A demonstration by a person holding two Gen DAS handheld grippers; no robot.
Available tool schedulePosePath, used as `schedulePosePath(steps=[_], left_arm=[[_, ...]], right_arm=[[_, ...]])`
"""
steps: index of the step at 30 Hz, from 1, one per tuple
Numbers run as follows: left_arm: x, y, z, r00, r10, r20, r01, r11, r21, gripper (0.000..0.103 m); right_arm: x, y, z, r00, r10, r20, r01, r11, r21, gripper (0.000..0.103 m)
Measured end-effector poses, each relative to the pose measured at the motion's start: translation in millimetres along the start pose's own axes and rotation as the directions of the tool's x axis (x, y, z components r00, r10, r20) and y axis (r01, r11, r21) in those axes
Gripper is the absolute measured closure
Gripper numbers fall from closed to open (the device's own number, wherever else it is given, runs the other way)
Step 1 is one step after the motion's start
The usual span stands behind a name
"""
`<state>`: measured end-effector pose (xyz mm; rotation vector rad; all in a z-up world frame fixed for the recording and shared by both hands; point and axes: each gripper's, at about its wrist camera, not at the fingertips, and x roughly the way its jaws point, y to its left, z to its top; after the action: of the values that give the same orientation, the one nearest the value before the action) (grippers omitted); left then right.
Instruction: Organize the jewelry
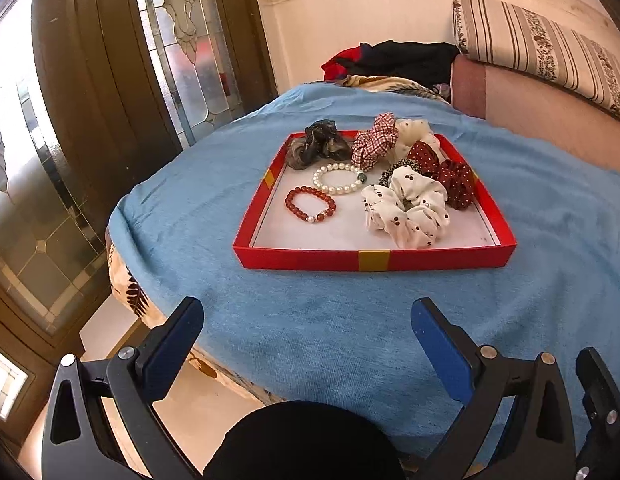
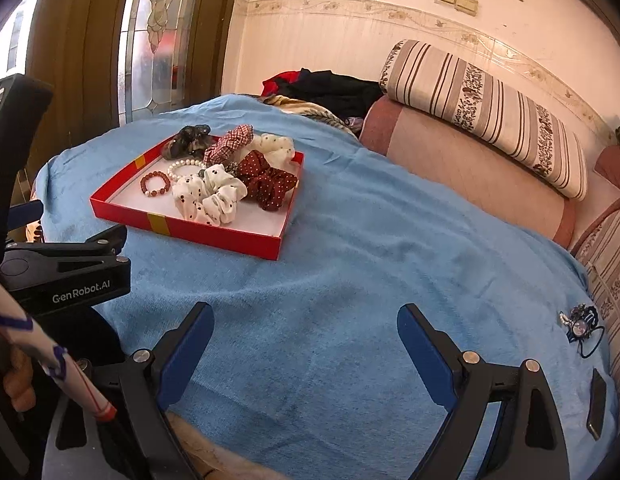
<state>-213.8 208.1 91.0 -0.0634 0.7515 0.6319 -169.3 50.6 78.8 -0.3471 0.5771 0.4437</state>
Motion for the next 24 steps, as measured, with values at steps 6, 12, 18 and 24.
schedulePosePath(steps=[6, 12, 18, 24], left_arm=[[0.4, 9.3, 1.9, 1.0, -0.02, -0.009, 0.02, 0.999, -0.038, 0.0], [-1.2, 14.3, 2.1, 1.0, -0.022, -0.004, 0.022, 0.998, -0.063, 0.0], [-2.2, 15.3, 2.1, 1.0, -0.023, -0.004, 0.023, 0.998, -0.061, 0.0], [-4.9, 15.0, 3.2, 1.0, -0.023, 0.004, 0.023, 0.998, -0.055, 0.0]], right_arm=[[0.1, 2.5, 0.1, 1.0, -0.003, -0.001, 0.003, 1.0, -0.008, 0.008], [-0.5, 5.0, 0.4, 1.0, -0.008, -0.002, 0.008, 1.0, -0.011, 0.008], [-3.7, 4.8, 0.0, 1.0, -0.013, 0.003, 0.013, 1.0, -0.011, 0.008], [-7.2, 2.3, 0.5, 1.0, -0.011, 0.018, 0.012, 1.0, -0.002, 0.008]])
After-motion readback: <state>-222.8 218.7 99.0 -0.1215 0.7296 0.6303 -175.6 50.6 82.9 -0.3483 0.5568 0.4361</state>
